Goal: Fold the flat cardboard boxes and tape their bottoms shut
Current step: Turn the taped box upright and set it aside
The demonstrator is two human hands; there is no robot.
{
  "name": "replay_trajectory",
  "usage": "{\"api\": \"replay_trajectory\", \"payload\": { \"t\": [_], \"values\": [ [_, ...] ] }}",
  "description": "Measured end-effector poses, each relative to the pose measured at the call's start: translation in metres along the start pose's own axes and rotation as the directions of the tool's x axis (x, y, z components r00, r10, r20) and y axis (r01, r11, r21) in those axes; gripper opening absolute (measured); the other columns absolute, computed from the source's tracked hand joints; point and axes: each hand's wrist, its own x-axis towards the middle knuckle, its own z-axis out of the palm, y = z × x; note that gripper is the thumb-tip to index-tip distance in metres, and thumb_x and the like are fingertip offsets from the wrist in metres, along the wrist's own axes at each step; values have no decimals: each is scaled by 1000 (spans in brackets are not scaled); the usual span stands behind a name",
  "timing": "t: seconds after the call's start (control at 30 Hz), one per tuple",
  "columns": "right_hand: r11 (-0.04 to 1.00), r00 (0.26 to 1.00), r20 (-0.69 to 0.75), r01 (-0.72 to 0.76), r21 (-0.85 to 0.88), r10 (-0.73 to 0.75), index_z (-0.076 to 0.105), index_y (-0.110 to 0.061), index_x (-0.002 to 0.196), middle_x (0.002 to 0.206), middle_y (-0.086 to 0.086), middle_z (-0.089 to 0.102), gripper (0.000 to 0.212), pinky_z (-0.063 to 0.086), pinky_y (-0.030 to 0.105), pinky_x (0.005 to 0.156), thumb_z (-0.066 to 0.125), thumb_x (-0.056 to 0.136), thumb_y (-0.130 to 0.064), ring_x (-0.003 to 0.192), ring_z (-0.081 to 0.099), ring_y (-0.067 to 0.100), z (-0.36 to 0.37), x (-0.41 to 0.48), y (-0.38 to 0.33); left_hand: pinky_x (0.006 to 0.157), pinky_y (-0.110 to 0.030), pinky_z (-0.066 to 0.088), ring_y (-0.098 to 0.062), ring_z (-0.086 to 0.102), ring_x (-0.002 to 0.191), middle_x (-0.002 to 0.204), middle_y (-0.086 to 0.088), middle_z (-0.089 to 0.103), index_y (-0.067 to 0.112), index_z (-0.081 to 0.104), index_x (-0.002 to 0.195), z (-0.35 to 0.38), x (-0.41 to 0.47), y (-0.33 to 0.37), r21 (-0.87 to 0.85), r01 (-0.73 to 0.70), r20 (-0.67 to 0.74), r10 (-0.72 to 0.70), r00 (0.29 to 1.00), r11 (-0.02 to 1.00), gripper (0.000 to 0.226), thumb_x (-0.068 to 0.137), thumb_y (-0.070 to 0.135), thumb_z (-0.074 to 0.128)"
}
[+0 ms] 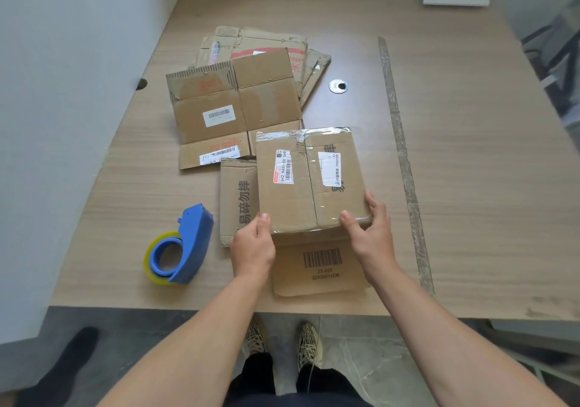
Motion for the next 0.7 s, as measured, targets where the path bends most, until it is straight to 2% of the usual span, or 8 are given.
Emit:
{"api": "replay_trajectory", "payload": {
  "t": [0.1, 0.23, 0.3, 0.37, 0.4, 0.53, 0.63, 0.7],
  "values": [
    [987, 1000, 23, -24, 158, 20, 49, -40, 133, 141, -8, 48, 50, 40, 31, 110, 70, 91, -22, 126, 50, 12, -2, 2, 3, 99, -30, 45, -21, 61, 119, 122, -3, 70, 9, 69, 121, -3, 5, -7, -12, 20, -1, -20, 1000, 1000, 46, 101, 44, 48],
    [939, 992, 54, -125, 321, 113, 56, -48, 122, 142, 2, 54, 40, 41, 39, 112, 62, 97, -17, 127, 54, 20, -6, 4, 3, 109, -36, 44, -19, 58, 123, 127, -4, 67, 10, 67, 126, -4, 8, -8, -226, 146, 99, -127, 987, 963, 46, 99, 44, 51],
    [922, 981, 102, -189, 339, 163, 51, -43, 136, 147, 3, 49, 44, 38, 38, 115, 60, 99, -22, 130, 52, 18, -11, 7, 4, 112, -31, 37, -13, 51, 129, 135, 2, 61, 15, 60, 135, -8, 6, -10, -227, 150, 172, -112, 979, 962, 49, 99, 47, 50],
    [933, 973, 135, -219, 284, 187, 36, -33, 151, 152, -1, 44, 55, 31, 35, 117, 57, 100, -32, 136, 44, 12, -14, 7, 8, 107, -21, 30, -3, 41, 132, 145, 11, 50, 23, 46, 147, -10, 0, -12, -126, 50, 238, -19, 971, 991, 56, 99, 51, 48],
    [951, 976, 123, -206, 232, 181, 36, -29, 152, 151, -3, 46, 54, 31, 34, 117, 54, 101, -36, 136, 43, 10, -14, 6, 9, 108, -22, 30, -3, 38, 134, 149, 12, 45, 25, 38, 151, -9, -5, -13, -75, 4, 256, 16, 967, 997, 59, 99, 51, 47],
    [989, 988, -74, -132, 67, 136, 54, -22, 142, 139, -4, 59, 44, 37, 36, 115, 47, 103, -40, 131, 50, 13, 1, -2, 5, 111, -25, 27, -14, 36, 142, 154, 7, 40, 29, 28, 154, 6, -17, -6, -62, 12, 110, -5, 994, 998, 57, 102, 42, 45],
    [980, 958, -206, -191, 57, 199, 58, -18, 138, 138, -1, 60, 41, 36, 33, 114, 50, 102, -37, 131, 51, 17, 8, -3, 0, 107, -22, 28, -17, 40, 140, 152, 5, 44, 30, 34, 152, 14, -21, 1, -79, 47, 3, -47, 999, 996, 51, 103, 38, 44],
    [973, 945, -229, -225, 57, 232, 60, -17, 136, 137, 0, 61, 41, 37, 33, 114, 50, 102, -37, 130, 52, 19, 8, -4, -4, 110, -27, 31, -20, 43, 138, 150, 3, 47, 30, 37, 151, 16, -20, 6, -64, 60, -31, -62, 998, 996, 48, 104, 37, 42]
  ]
}}
